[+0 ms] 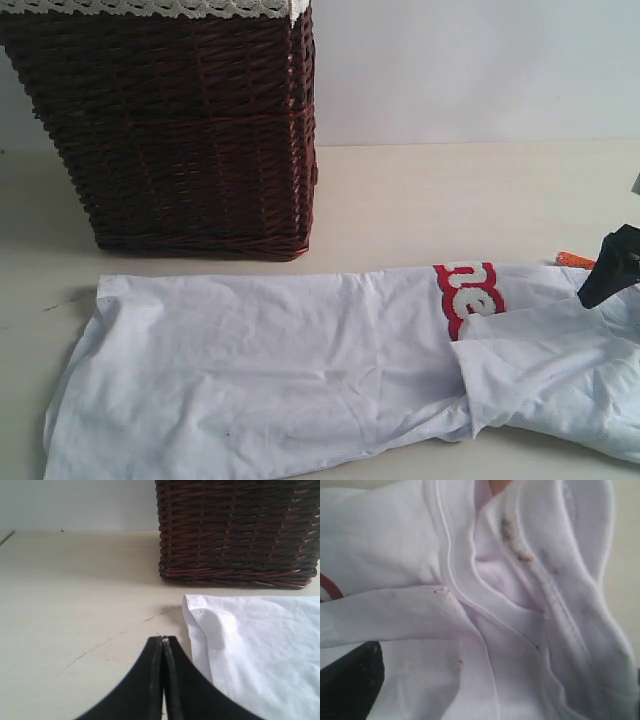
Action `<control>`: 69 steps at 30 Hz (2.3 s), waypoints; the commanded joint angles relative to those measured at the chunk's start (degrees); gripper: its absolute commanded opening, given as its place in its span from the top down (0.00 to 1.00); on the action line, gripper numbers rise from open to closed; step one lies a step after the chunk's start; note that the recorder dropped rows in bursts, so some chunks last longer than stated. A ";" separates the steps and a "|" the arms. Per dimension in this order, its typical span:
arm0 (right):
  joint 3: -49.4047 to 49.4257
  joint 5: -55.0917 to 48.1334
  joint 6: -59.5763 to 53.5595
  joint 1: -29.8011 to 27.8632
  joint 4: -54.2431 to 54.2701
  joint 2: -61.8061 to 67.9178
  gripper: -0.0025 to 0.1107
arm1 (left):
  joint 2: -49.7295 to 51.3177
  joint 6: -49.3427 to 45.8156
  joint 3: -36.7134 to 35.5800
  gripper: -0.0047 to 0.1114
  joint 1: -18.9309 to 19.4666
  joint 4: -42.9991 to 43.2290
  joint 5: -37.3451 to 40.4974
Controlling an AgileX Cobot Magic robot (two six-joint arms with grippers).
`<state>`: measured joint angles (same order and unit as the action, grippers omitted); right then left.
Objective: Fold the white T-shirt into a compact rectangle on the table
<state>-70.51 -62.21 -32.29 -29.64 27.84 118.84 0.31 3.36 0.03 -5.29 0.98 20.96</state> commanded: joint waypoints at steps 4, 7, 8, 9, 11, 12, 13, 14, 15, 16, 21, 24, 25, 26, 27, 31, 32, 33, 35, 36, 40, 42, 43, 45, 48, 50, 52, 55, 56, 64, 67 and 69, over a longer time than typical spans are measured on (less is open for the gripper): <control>1.58 3.54 2.39 0.26 -3.47 2.13 0.39 | -0.31 0.08 -0.03 0.96 0.17 0.08 -0.68; 1.58 3.66 4.53 0.26 -3.47 2.13 0.65 | -0.31 0.08 -0.03 0.96 0.17 0.08 -0.68; 1.58 3.50 4.97 0.26 -3.47 2.13 0.73 | -0.31 0.08 -0.03 0.96 0.17 0.08 -0.68; 1.58 3.05 5.31 0.26 -3.47 2.13 0.82 | -0.31 0.08 -0.03 0.96 0.17 0.08 -0.68; 1.46 1.30 5.45 0.26 -3.47 2.13 0.98 | -0.31 0.08 -0.03 0.96 0.17 0.08 -0.68; 1.46 0.26 5.45 0.26 -3.74 1.98 0.98 | -0.31 0.08 -0.03 0.96 0.17 0.08 -0.68; 1.46 -0.74 6.00 0.26 -4.31 1.77 0.98 | -0.31 0.08 -0.03 0.96 0.17 0.08 -0.68; 1.46 -2.14 7.30 0.26 -5.33 1.51 0.98 | -0.31 0.08 -0.03 0.96 0.17 0.08 -0.68; 1.46 -3.75 8.79 0.26 -6.71 1.21 0.98 | -0.31 0.08 -0.03 0.96 0.17 0.08 -0.68; 1.46 -4.96 10.15 0.26 -8.20 0.83 0.98 | -0.31 0.08 -0.03 0.96 0.17 0.08 -0.68; 1.46 -7.75 18.89 0.26 -19.14 -3.73 0.98 | -0.31 0.08 -0.03 0.96 0.17 0.08 -0.68; 0.71 -7.75 28.79 0.26 -29.71 -7.84 0.98 | -0.31 0.08 -0.03 0.96 0.17 0.08 -0.68; 0.05 -7.75 32.60 0.26 -32.73 -9.42 0.98 | -0.31 0.08 -0.03 0.96 0.17 0.08 -0.68; -0.54 -7.75 35.10 0.26 -34.57 -11.00 0.98 | -0.31 0.08 -0.03 0.96 0.17 0.08 -0.68; -1.32 -7.75 36.44 0.26 -36.18 -12.49 0.98 | -0.31 0.08 -0.03 0.96 0.17 0.08 -0.68; -6.13 -7.75 38.11 0.26 -35.10 -17.44 0.98 | -0.31 0.08 -0.03 0.96 0.17 0.08 -0.68; -7.15 -7.75 38.53 0.26 -33.79 -18.35 0.98 | -0.31 0.08 -0.03 0.96 0.17 0.08 -0.68; -8.16 -7.75 38.53 0.26 -31.01 -20.03 0.98 | -0.31 0.08 -0.03 0.96 0.17 0.08 -0.68; -8.90 -7.75 37.99 0.30 -26.24 -22.29 0.98 | -0.31 0.08 -0.03 0.96 0.17 0.08 -0.68; -9.37 -7.75 36.70 0.30 -21.96 -23.33 0.98 | -0.31 0.08 -0.03 0.96 0.17 0.08 -0.68; -9.11 -7.75 34.93 3.07 -14.57 -26.51 0.98 | -0.31 0.08 -0.03 0.96 0.17 0.08 -0.68; -8.34 -7.75 34.93 7.16 -14.30 -27.85 0.98 | -0.31 0.08 -0.03 0.96 0.17 0.08 -0.68; -8.04 -7.75 35.29 9.06 -13.54 -28.37 0.98 | -0.31 0.08 -0.03 0.96 0.17 0.08 -0.68; -7.49 -7.75 35.90 14.14 -10.64 -29.02 0.98 | -0.31 0.08 -0.03 0.96 0.17 0.08 -0.68; -7.49 -7.75 37.37 23.02 -6.66 -29.39 0.98 | -0.31 0.08 -0.03 0.96 0.17 0.08 -0.68; -7.49 -7.75 38.72 28.76 -5.33 -29.39 0.98 | -0.31 0.08 -0.03 0.96 0.17 0.08 -0.68; -7.49 -7.75 40.94 34.59 -5.33 -29.39 0.98 | -0.31 0.08 -0.03 0.96 0.17 0.08 -0.68; -7.49 -7.37 44.38 43.03 -5.75 -29.27 0.98 | -0.31 0.08 -0.03 0.96 0.17 0.08 -0.68; -7.49 -5.37 45.54 45.84 -5.75 -28.89 0.98 | -0.31 0.08 -0.03 0.96 0.17 0.08 -0.68; -7.49 8.82 47.91 62.06 -6.25 -20.73 0.90 | -0.31 0.08 -0.03 0.96 0.17 0.08 -0.68; -7.49 9.06 47.50 63.34 -6.25 -14.34 0.66 | -0.31 0.08 -0.03 0.96 0.17 0.08 -0.68; -7.49 9.06 47.35 63.34 -5.34 -10.15 0.46 | -0.31 0.08 -0.03 0.96 0.17 0.08 -0.68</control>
<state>-78.23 -54.29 15.54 33.47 22.10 103.84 0.31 3.36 0.03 -5.29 0.98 20.96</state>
